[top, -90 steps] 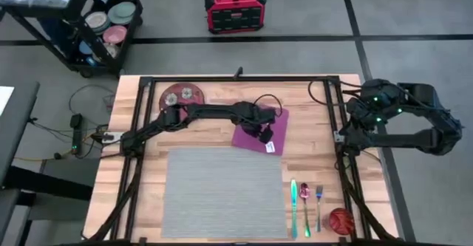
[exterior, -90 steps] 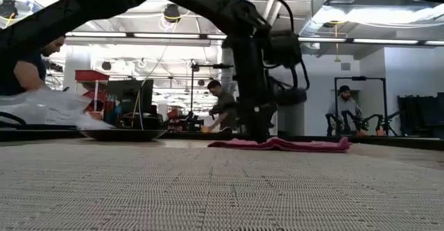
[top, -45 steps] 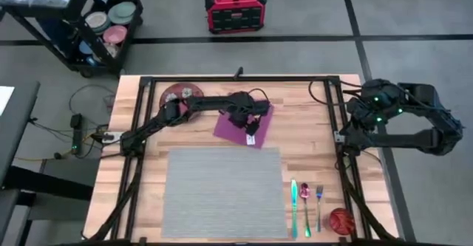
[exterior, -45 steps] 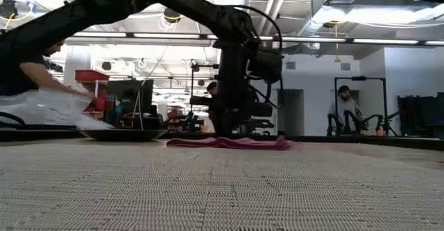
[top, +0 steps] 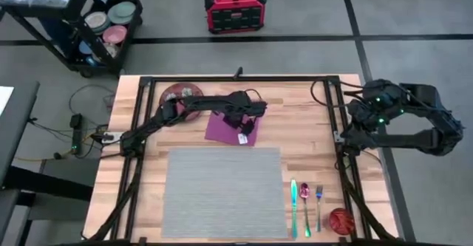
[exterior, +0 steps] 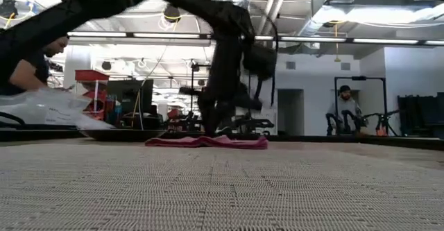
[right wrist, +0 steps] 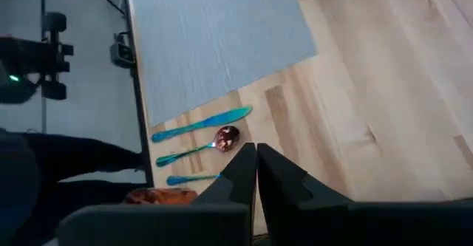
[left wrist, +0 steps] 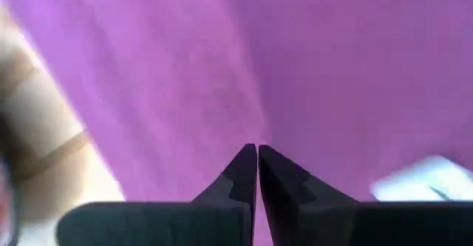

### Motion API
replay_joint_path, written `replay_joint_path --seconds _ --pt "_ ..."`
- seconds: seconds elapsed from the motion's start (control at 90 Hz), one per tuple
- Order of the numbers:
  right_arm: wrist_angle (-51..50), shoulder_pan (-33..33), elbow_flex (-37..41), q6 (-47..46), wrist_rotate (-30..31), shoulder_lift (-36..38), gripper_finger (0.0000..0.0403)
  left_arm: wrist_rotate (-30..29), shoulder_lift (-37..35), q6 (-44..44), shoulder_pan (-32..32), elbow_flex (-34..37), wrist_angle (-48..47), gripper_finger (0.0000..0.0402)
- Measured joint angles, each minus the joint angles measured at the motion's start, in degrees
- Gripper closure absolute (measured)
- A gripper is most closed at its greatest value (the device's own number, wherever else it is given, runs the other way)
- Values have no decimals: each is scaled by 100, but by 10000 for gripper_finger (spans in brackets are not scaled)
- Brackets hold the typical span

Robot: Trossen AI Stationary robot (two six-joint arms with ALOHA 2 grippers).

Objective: Set table place
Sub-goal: Fold the pink table towel

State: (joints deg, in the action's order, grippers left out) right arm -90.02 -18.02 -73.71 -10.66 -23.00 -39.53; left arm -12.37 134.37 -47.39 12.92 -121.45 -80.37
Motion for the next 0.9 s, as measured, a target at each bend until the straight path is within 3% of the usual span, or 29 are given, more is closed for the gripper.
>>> replay_joint_path --seconds 0.2,0.311,0.611,0.9 --pt "1 0 0 1 -279 105 373 -250 -328 -466 -23 7 433 401" --pt "2 0 0 -92 -543 116 343 212 -346 -162 -45 -11 906 393" --pt "-1 0 0 -275 -662 175 262 611 -200 559 -102 -11 1271 304" --pt "0 2 0 -255 -671 178 244 462 -188 -99 73 252 1022 234"
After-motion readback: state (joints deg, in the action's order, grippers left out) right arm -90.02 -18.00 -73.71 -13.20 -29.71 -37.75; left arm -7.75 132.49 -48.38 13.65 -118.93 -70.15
